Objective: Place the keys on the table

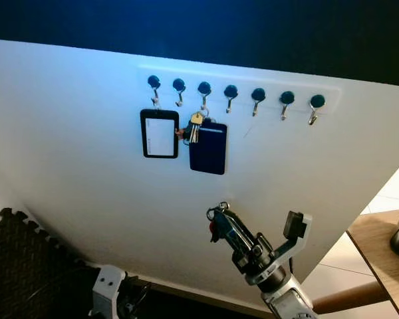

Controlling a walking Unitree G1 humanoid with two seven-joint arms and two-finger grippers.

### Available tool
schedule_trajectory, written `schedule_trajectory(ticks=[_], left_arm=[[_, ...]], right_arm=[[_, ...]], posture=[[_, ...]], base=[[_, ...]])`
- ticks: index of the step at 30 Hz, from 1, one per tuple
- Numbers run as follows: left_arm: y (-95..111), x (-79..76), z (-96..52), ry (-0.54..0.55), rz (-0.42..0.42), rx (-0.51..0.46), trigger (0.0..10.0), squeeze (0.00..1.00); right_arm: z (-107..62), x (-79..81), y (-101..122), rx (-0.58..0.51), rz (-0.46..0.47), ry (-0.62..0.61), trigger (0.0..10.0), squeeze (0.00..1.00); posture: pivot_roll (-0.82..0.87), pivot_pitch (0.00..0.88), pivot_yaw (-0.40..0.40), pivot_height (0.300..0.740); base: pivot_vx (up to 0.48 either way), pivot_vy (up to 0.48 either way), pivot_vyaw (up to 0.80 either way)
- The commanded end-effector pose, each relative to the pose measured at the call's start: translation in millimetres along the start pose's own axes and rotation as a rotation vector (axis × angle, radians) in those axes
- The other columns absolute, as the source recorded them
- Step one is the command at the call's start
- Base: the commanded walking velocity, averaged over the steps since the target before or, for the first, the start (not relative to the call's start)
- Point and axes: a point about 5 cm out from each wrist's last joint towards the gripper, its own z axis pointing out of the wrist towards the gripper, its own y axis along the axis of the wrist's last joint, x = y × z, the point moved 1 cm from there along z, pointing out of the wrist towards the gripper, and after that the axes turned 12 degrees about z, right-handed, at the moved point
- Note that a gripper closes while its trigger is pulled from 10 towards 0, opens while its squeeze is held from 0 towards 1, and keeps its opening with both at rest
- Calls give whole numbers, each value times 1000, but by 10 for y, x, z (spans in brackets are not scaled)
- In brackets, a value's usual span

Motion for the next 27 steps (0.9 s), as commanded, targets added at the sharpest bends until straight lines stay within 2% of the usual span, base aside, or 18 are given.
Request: schedule_trajectory(ticks=[1,7,27], left_arm=[[-43,-61,-24,-1,-27,16,10000,0],[-27,-64,-23,1,-26,8,10000,0],[-58,-34,-56,9,-26,30,10000,0]], right_arm=[[-32,-23,-18,10,4,-7,10000,0],[-28,-22,-40,5,12,3,10000,0],[-13,-37,-37,2,3,5,10000,0]], posture=[[67,83,-22,740],[68,83,-23,740],[75,82,-25,740]], base=[[0,0,0],[0,0,-78],[0,0,-778]])
